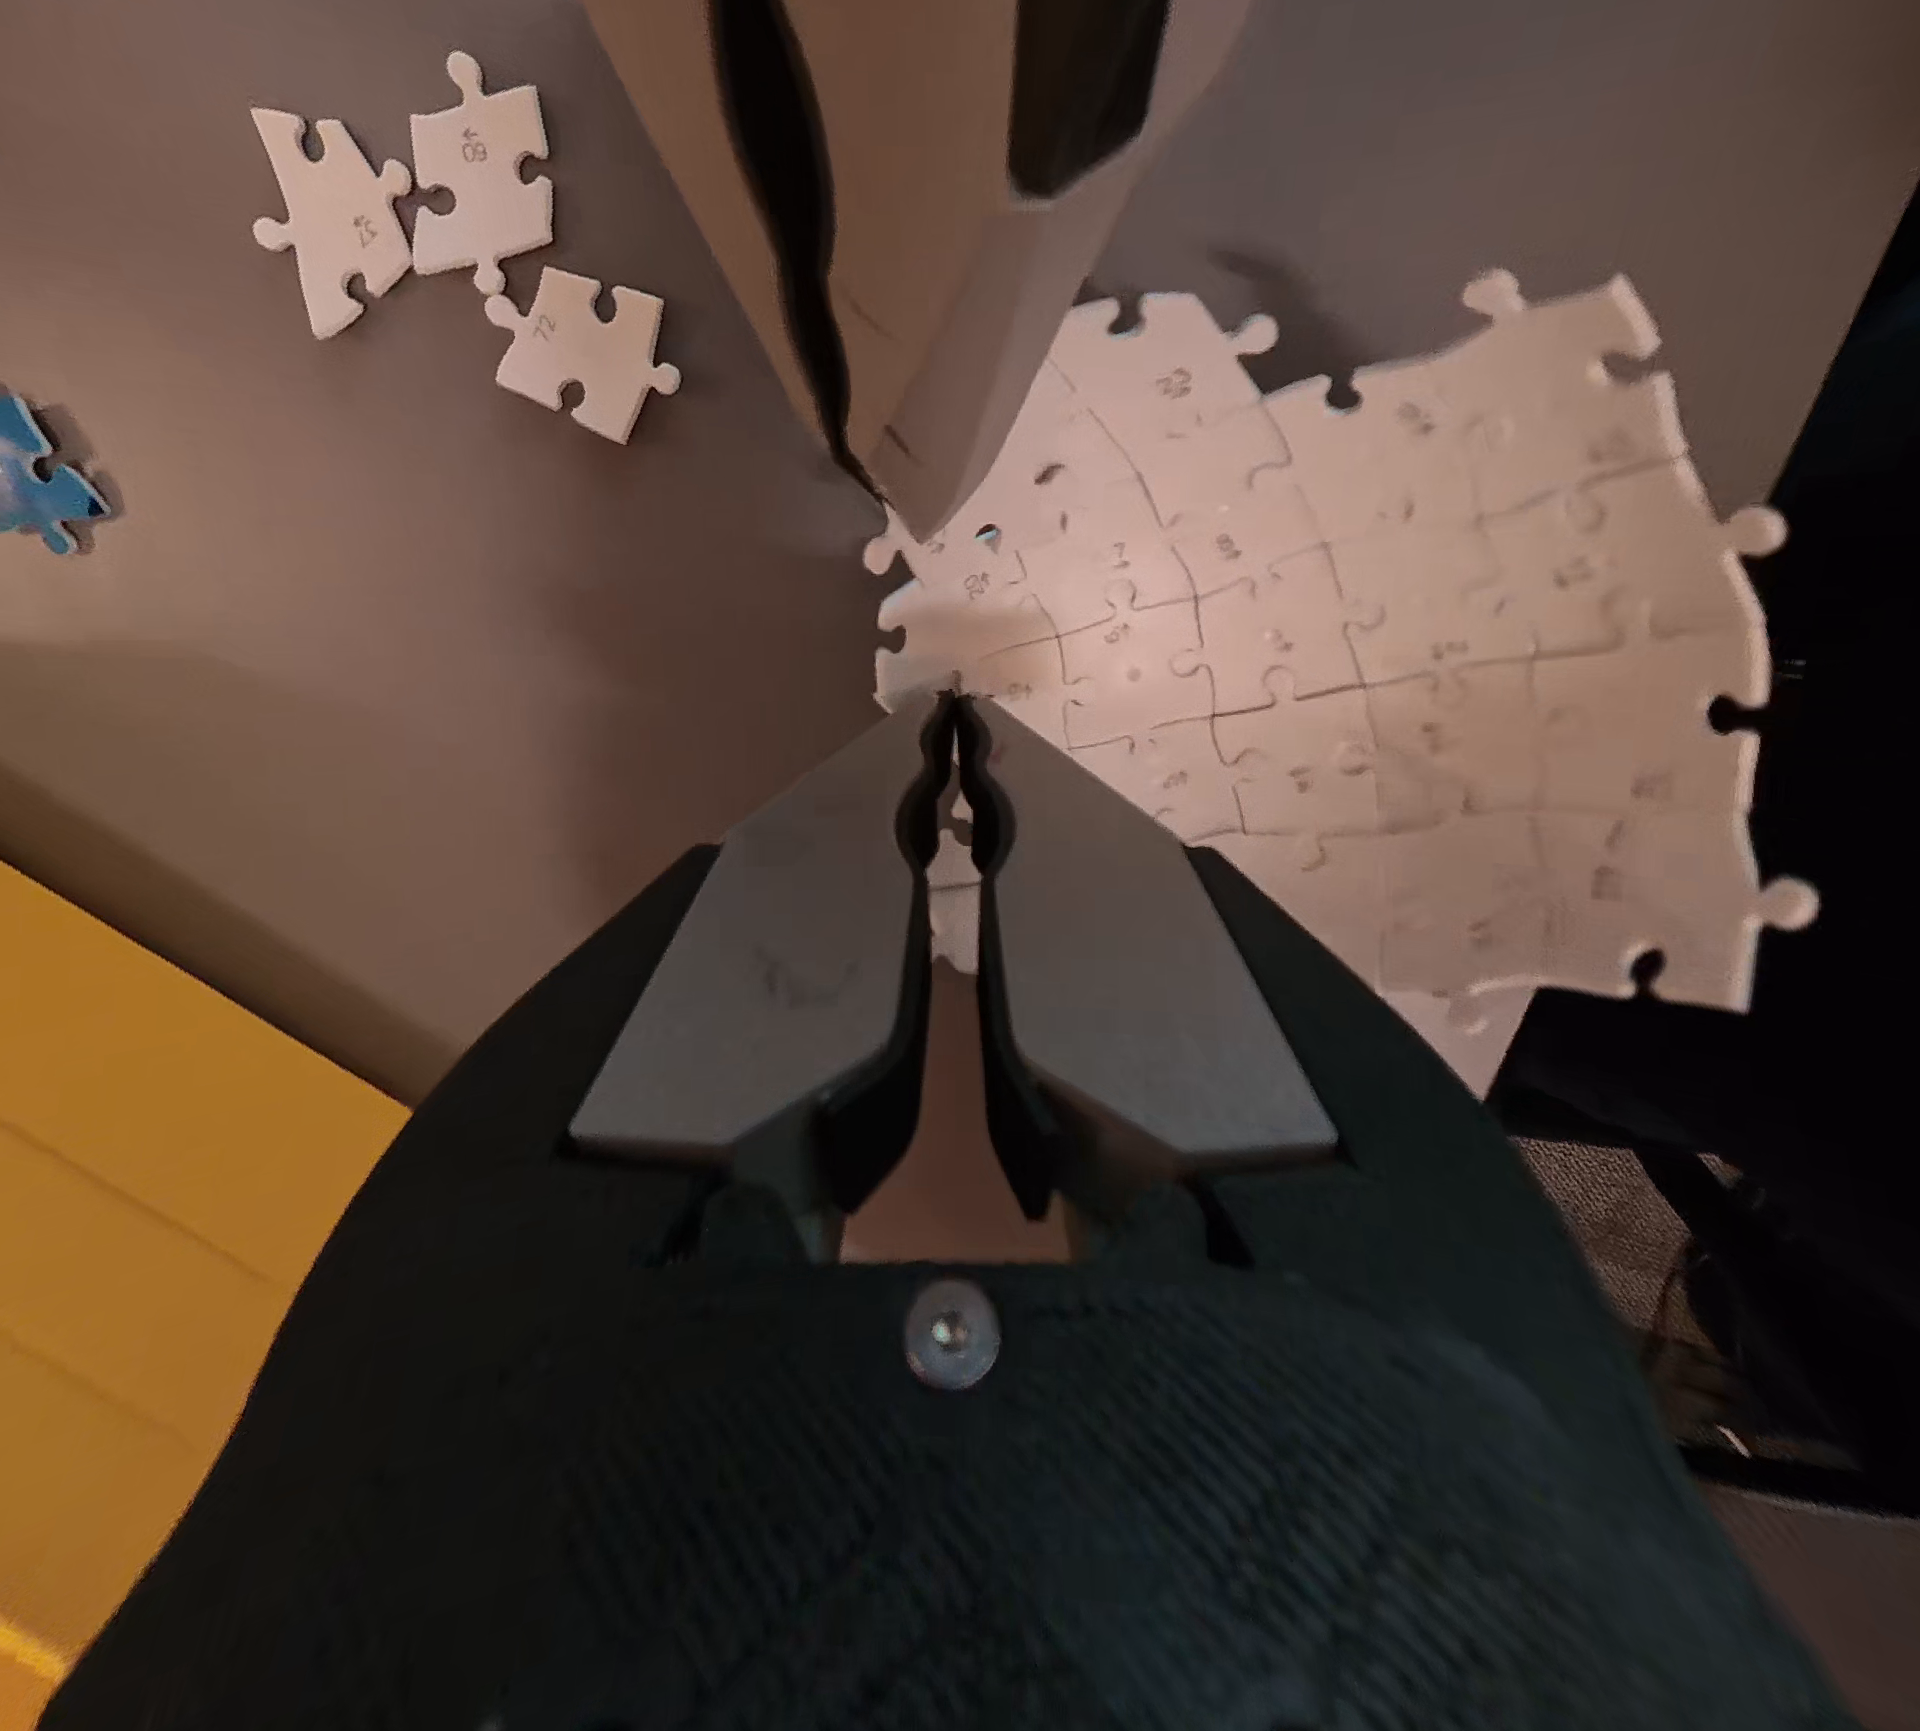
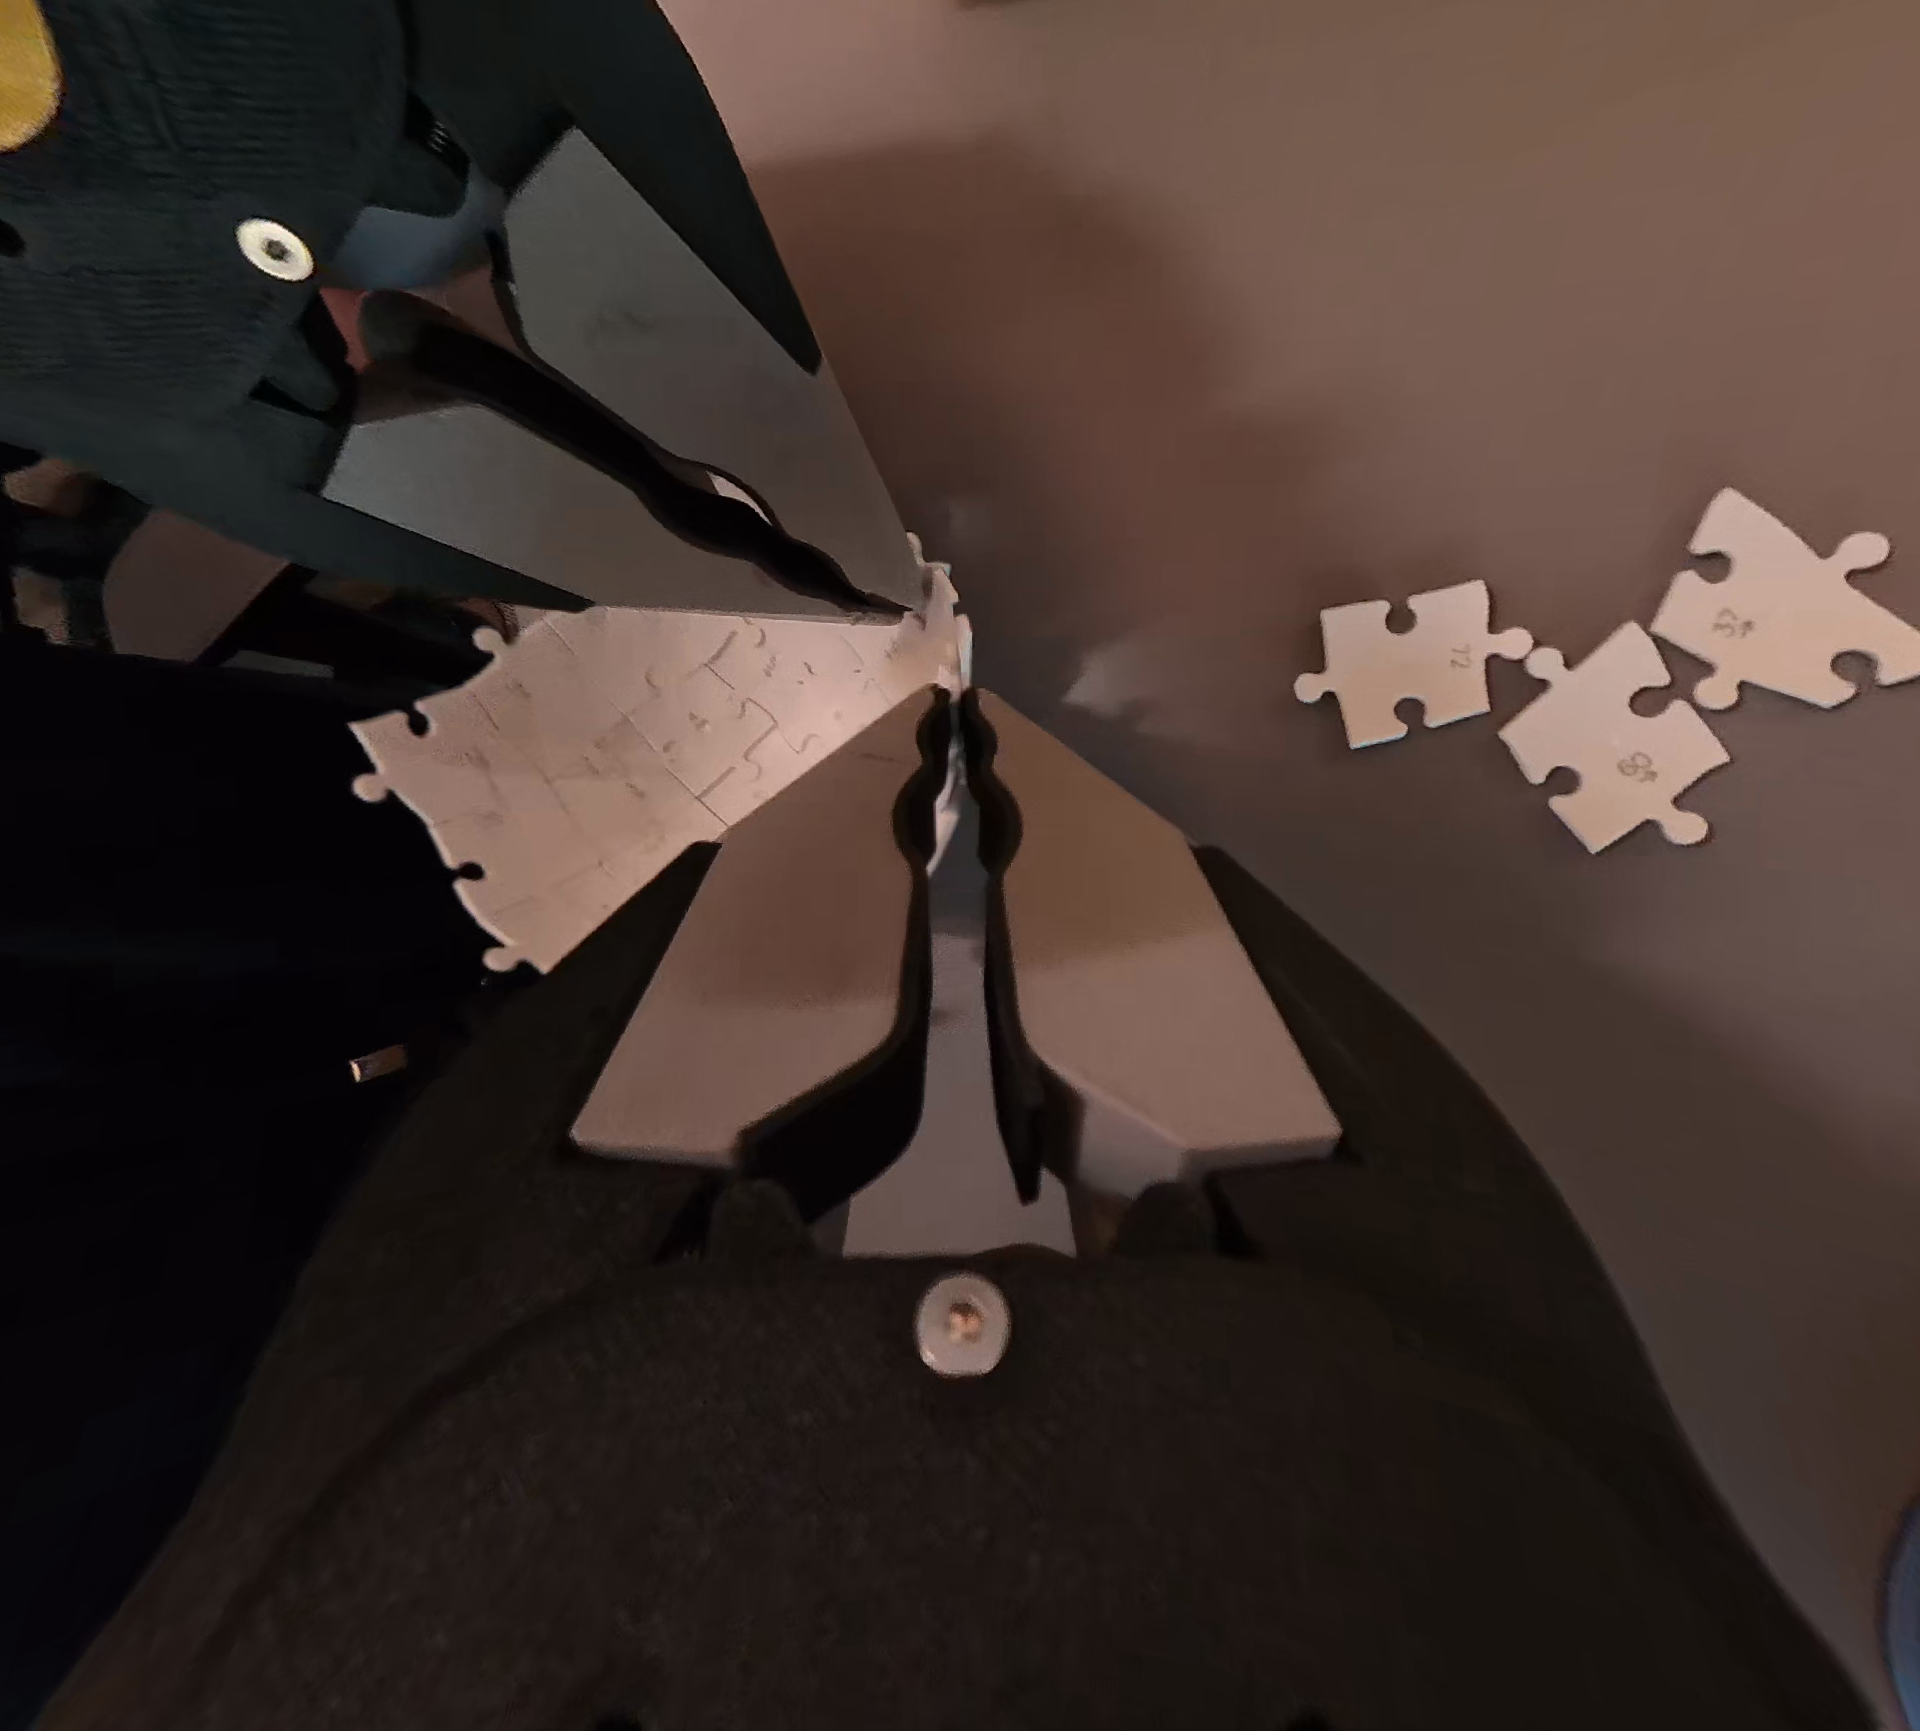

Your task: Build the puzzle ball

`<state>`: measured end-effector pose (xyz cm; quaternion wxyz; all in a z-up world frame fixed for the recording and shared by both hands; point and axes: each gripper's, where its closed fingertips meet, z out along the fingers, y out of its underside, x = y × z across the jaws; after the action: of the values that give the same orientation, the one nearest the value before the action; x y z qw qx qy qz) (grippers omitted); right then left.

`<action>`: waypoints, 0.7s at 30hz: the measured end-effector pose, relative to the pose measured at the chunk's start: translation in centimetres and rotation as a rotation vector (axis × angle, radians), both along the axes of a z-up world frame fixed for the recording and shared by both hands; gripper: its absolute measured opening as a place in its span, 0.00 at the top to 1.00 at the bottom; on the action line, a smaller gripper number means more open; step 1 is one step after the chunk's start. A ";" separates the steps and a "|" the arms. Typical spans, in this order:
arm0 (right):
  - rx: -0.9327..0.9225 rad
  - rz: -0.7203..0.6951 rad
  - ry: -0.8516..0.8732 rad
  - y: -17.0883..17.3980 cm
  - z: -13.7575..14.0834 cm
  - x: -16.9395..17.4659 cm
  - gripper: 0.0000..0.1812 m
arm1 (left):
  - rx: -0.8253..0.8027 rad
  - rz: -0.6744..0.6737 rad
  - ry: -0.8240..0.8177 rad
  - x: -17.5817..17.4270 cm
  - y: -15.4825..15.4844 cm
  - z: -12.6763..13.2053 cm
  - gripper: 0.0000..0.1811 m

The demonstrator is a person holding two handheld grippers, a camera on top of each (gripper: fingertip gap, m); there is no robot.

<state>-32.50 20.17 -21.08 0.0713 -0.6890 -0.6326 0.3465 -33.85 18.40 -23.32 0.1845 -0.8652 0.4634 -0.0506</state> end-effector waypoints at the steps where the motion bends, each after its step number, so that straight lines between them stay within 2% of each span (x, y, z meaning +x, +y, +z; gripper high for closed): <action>1: 0.007 0.002 -0.009 0.0 -0.3 0.1 1.00 | -0.003 -0.001 0.000 0.1 0.1 -0.1 1.00; 12: -0.007 0.003 -0.036 0.2 -1.5 0.2 1.00 | 0.034 -0.037 -0.022 1.2 0.9 0.6 1.00; 21: -0.038 -0.017 -0.028 0.6 -1.9 0.5 1.00 | 0.019 -0.079 0.082 1.5 1.3 -1.0 1.00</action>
<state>-31.97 20.73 -23.00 0.0522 -0.7004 -0.6210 0.3480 -32.36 19.70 -24.37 0.1715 -0.8458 0.5049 -0.0182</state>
